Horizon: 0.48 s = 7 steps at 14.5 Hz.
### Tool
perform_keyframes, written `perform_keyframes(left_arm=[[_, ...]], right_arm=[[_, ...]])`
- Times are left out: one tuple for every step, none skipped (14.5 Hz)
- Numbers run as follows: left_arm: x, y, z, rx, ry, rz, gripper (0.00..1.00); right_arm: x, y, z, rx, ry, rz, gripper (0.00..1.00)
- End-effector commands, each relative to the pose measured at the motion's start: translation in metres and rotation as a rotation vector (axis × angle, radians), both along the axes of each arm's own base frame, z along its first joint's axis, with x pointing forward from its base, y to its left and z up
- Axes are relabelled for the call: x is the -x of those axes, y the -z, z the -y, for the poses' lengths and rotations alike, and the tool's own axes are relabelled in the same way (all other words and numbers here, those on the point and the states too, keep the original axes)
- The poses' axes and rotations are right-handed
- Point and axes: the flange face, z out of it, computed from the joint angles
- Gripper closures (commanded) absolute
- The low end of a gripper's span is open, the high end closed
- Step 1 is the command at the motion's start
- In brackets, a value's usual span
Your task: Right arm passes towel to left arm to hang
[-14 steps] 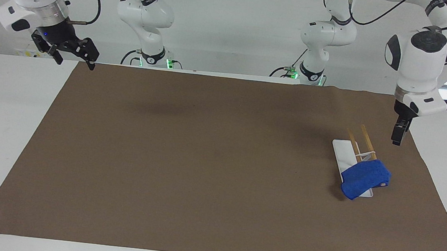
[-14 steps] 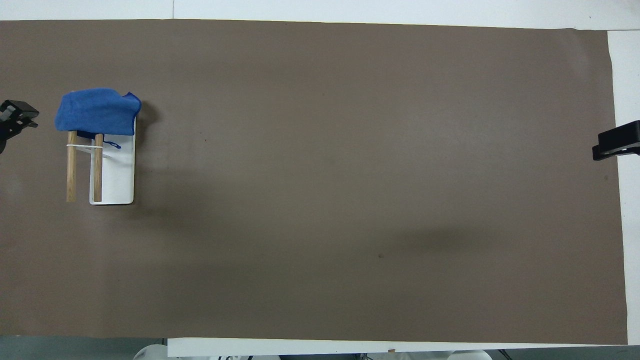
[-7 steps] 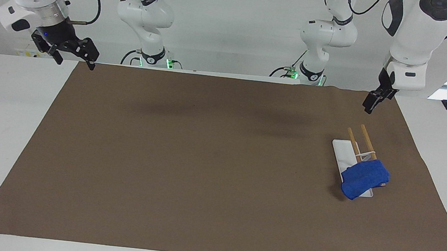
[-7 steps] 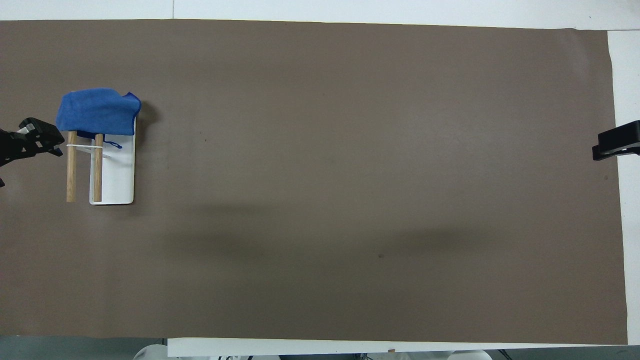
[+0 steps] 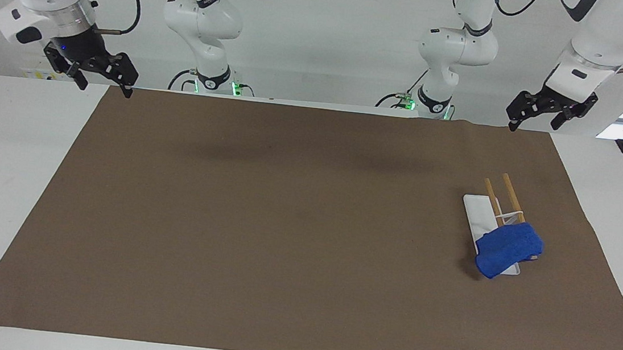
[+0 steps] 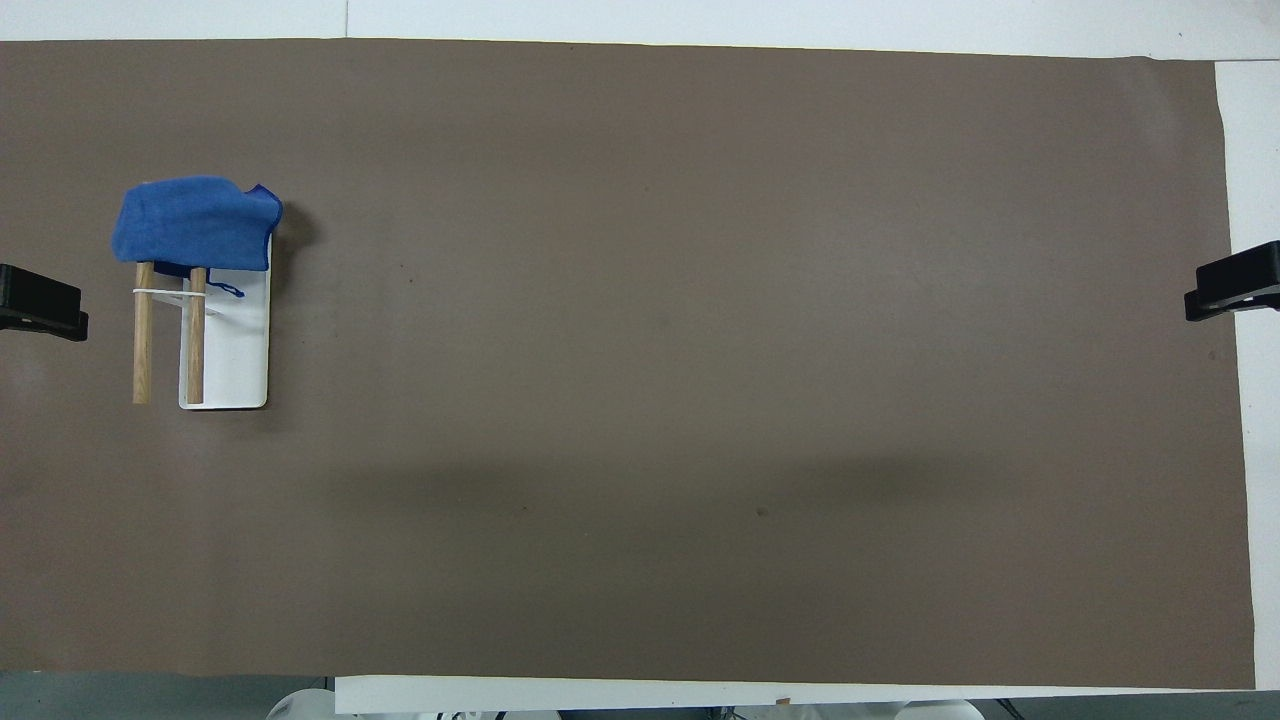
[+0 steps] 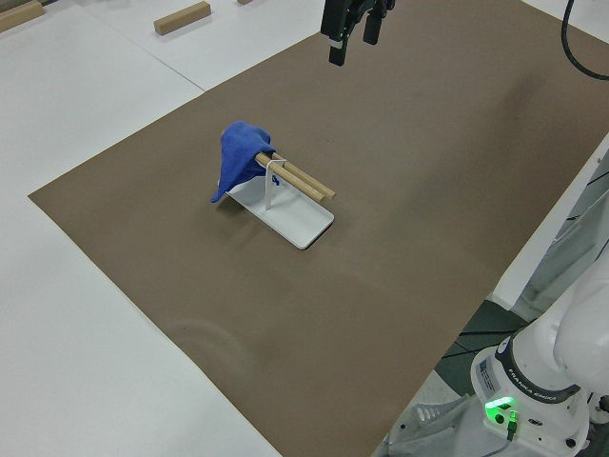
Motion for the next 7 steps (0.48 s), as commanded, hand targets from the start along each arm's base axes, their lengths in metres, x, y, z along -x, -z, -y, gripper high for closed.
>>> perform_keyframes(left_arm=[[-0.01, 0.002, -0.005, 0.023, 0.016, -0.034, 0.0], [-0.012, 0.003, -0.011, 0.032, 0.015, -0.036, 0.0], [-0.012, 0.002, -0.014, 0.048, 0.022, -0.037, 0.0], [-0.012, 0.003, -0.018, 0.07, 0.026, -0.039, 0.0], [-0.012, 0.003, -0.021, 0.078, 0.019, -0.039, 0.0], [-0.012, 0.003, -0.023, 0.078, 0.018, -0.041, 0.0], [-0.012, 0.003, -0.023, 0.078, 0.018, -0.041, 0.0]], right_arm=[[0.006, -0.001, 0.0, -0.011, -0.015, -0.003, 0.0], [0.006, -0.001, 0.0, -0.011, -0.017, -0.003, 0.0], [0.007, -0.002, 0.001, -0.011, -0.014, -0.002, 0.0], [0.006, -0.001, 0.001, -0.011, -0.016, -0.003, 0.0], [0.007, -0.002, 0.001, -0.011, -0.016, -0.002, 0.0], [0.006, -0.001, 0.001, -0.011, -0.016, -0.003, 0.0], [0.006, -0.001, 0.001, -0.011, -0.016, -0.003, 0.0]])
